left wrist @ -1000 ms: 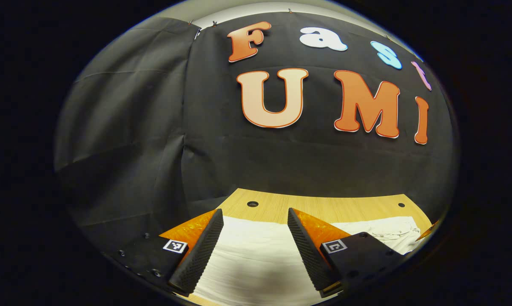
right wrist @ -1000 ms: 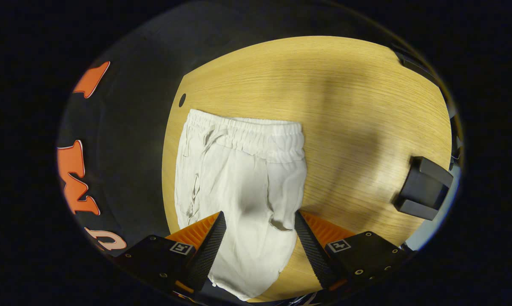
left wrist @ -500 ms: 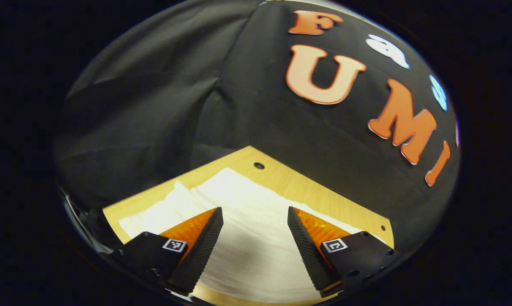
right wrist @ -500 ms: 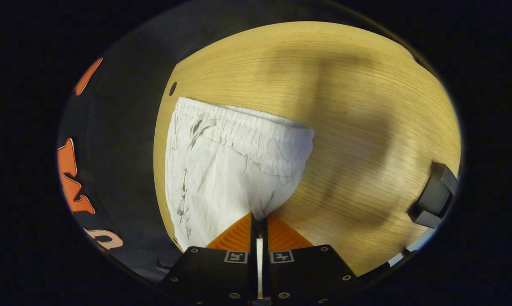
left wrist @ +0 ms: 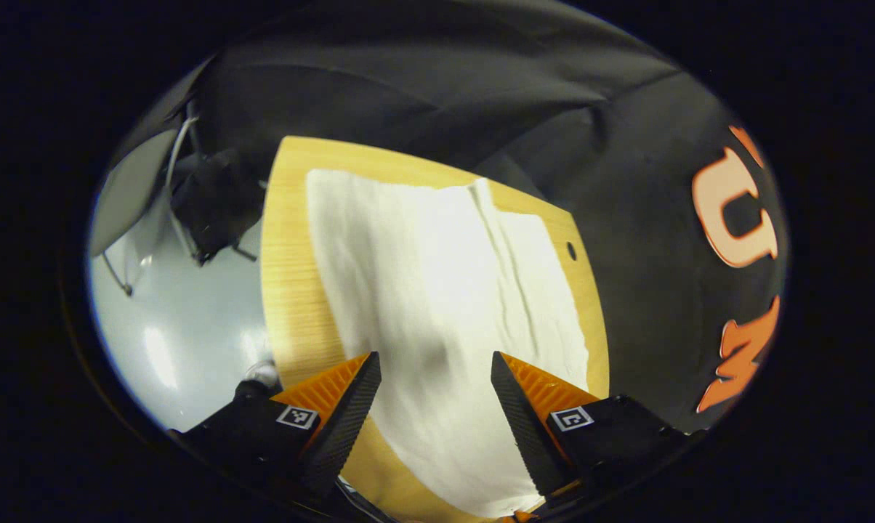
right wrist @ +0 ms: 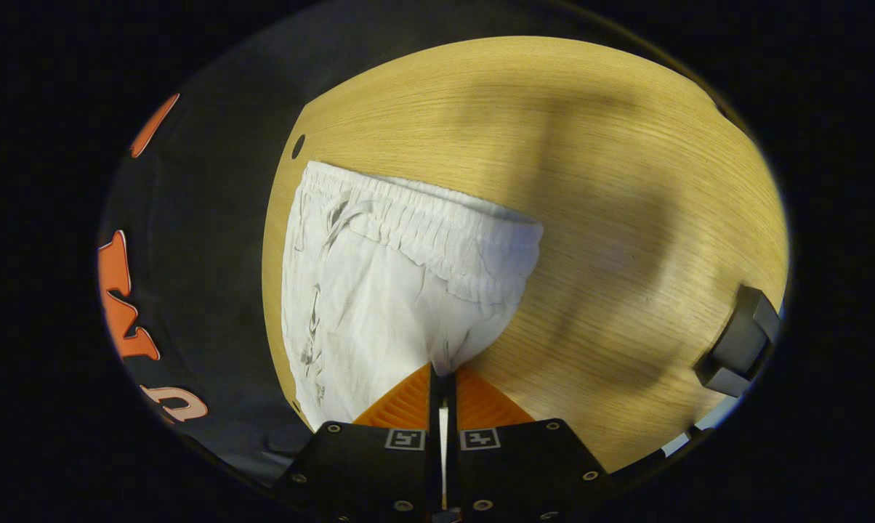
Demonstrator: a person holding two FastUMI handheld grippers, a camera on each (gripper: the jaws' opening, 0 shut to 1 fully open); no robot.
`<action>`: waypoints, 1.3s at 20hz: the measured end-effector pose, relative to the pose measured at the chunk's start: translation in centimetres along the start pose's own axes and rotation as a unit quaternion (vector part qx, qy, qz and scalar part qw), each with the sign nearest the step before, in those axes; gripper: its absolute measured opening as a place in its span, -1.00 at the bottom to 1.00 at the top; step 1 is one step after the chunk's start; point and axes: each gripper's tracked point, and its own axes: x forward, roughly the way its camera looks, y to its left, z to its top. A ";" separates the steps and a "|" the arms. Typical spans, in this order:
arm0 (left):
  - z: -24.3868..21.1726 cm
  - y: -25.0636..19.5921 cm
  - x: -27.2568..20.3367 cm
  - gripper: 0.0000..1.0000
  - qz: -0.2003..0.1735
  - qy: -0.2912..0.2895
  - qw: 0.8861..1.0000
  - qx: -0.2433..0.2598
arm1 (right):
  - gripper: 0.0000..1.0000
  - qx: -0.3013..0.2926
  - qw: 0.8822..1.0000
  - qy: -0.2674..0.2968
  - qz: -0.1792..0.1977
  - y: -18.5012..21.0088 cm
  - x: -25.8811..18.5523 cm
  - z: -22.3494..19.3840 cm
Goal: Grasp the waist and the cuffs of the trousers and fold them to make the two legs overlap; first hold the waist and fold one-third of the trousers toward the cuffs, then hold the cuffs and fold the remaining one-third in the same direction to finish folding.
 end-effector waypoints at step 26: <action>5.4 -7.1 0.1 -0.92 0.011 0.045 0.993 0.104 | -0.94 0.043 0.998 -0.022 0.029 3.1 -2.9 0.1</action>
